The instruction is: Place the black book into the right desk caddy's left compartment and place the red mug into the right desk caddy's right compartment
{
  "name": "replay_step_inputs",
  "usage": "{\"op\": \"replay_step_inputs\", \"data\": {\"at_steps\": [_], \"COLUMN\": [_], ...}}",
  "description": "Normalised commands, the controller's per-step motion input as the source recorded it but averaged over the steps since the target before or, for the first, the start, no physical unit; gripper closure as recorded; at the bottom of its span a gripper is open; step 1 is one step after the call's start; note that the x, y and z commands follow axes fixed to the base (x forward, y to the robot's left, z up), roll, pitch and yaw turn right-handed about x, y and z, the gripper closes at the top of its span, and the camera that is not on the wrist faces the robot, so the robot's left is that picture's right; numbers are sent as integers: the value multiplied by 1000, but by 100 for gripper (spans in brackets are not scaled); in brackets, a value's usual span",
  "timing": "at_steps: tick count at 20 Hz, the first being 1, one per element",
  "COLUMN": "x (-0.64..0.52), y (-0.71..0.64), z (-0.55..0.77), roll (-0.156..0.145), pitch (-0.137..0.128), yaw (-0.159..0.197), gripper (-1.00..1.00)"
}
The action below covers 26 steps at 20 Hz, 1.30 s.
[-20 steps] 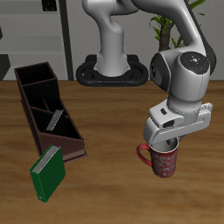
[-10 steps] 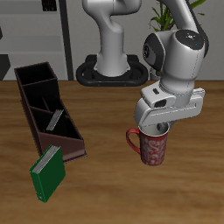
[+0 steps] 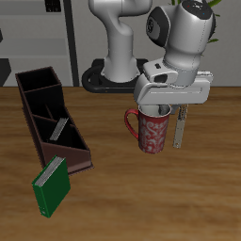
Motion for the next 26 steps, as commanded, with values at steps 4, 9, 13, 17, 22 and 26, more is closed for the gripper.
{"op": "replay_step_inputs", "data": {"at_steps": [4,9,13,17,22,26], "x": [-535,-456,-500,-274,-419,-331], "y": [-288,-182,-181,-162,-297,-343], "z": [419,348,289,137,156,145], "roll": [49,19,18,-23,8,-30], "pitch": [-35,-55,-58,-23,2,-23], "yaw": [-62,-25,12,-4,-23,-10], "gripper": [100,100,100,100,100,100]}}
